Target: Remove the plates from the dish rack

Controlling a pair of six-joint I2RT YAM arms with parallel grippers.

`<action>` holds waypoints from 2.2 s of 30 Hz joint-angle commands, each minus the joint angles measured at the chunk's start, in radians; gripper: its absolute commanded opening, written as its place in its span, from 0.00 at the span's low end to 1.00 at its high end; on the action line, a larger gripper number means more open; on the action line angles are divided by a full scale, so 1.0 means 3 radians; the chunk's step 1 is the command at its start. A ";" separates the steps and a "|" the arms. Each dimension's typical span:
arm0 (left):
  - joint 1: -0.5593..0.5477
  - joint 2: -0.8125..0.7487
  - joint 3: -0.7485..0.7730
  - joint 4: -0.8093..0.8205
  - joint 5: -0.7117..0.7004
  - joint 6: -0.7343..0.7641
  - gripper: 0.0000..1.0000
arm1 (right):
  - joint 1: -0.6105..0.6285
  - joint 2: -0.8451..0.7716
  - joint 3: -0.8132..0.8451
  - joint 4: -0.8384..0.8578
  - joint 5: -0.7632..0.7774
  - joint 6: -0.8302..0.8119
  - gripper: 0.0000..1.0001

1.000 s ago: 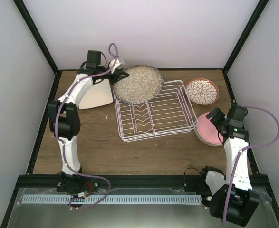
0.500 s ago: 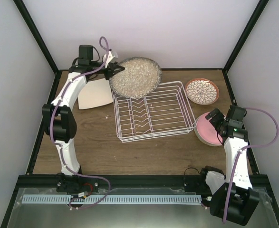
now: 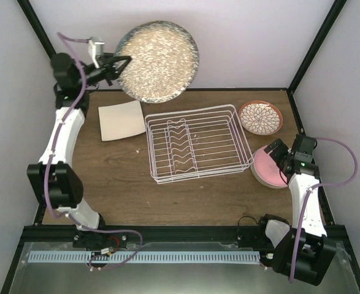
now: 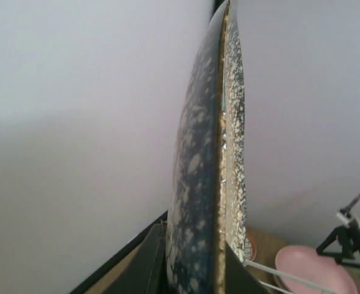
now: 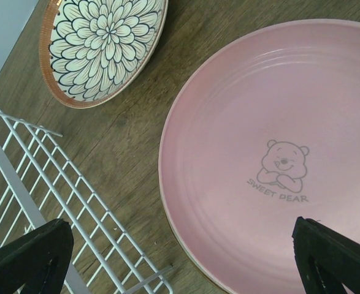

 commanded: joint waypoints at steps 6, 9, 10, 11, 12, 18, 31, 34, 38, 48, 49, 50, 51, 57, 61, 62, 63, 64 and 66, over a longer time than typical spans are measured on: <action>0.0786 -0.1343 -0.1276 -0.0039 -0.0655 -0.1096 0.04 | -0.0018 0.0111 0.0248 0.0160 -0.0088 -0.0194 1.00; 0.1020 -0.1762 -0.1729 -0.0518 -0.0794 -0.1124 0.04 | -0.0019 0.0146 0.0272 0.0196 -0.0165 -0.0224 1.00; 0.1104 -0.1898 -0.1858 -0.0678 -0.0829 -0.1155 0.04 | -0.0018 0.0161 0.0278 0.0207 -0.0183 -0.0231 1.00; 0.1193 -0.2024 -0.1967 -0.0853 -0.0865 -0.1185 0.04 | -0.0016 0.0176 0.0282 0.0210 -0.0205 -0.0238 1.00; 0.1265 -0.2148 -0.2069 -0.0985 -0.0867 -0.1206 0.04 | -0.0019 0.0189 0.0291 0.0215 -0.0222 -0.0249 1.00; 0.1700 -0.2736 -0.2411 -0.1990 -0.0964 -0.1135 0.04 | -0.0020 0.0234 0.0326 0.0230 -0.0282 -0.0321 1.00; 0.1871 -0.2994 -0.2643 -0.3821 -0.1043 -0.0431 0.04 | -0.0009 0.0272 0.0606 -0.0023 -0.0247 -0.0402 1.00; 0.1893 -0.3122 -0.2744 -0.3951 -0.1075 -0.0356 0.04 | 0.0008 0.0276 0.0610 -0.0034 -0.0229 -0.0413 1.00; 0.1915 -0.3135 -0.2878 -0.4010 -0.1164 -0.0310 0.04 | 0.0036 0.0292 0.0625 -0.0036 -0.0223 -0.0418 1.00; 0.2006 -0.2890 -0.3141 -0.3993 -0.1428 -0.0299 0.04 | 0.0052 0.0271 0.0657 -0.0070 -0.0207 -0.0439 1.00; 0.2011 -0.2873 -0.3157 -0.3985 -0.1456 -0.0302 0.04 | 0.0052 0.0268 0.0654 -0.0075 -0.0208 -0.0439 1.00; 0.2009 -0.2854 -0.3172 -0.3982 -0.1503 -0.0298 0.04 | 0.0053 0.0266 0.0653 -0.0079 -0.0208 -0.0435 1.00; 0.2013 -0.2830 -0.3193 -0.3973 -0.1528 -0.0297 0.04 | 0.0051 0.0263 0.0648 -0.0078 -0.0216 -0.0428 1.00; 0.2014 -0.2715 -0.3322 -0.3838 -0.1600 -0.0364 0.06 | 0.0052 0.0253 0.0607 -0.0061 -0.0253 -0.0398 1.00; 0.2017 -0.2642 -0.3398 -0.3773 -0.1608 -0.0379 0.10 | 0.0055 0.0243 0.0597 -0.0066 -0.0250 -0.0398 1.00; 0.2016 -0.2633 -0.3415 -0.3766 -0.1613 -0.0374 0.12 | 0.0052 0.0239 0.0593 -0.0068 -0.0249 -0.0399 1.00; 0.2017 -0.2624 -0.3427 -0.3775 -0.1636 -0.0370 0.13 | 0.0054 0.0234 0.0590 -0.0071 -0.0245 -0.0402 1.00; 0.2019 -0.2618 -0.3437 -0.3778 -0.1650 -0.0366 0.14 | 0.0054 0.0229 0.0582 -0.0071 -0.0241 -0.0405 1.00; 0.2018 -0.2599 -0.3464 -0.3811 -0.1692 -0.0356 0.14 | 0.0052 0.0222 0.0576 -0.0076 -0.0233 -0.0408 1.00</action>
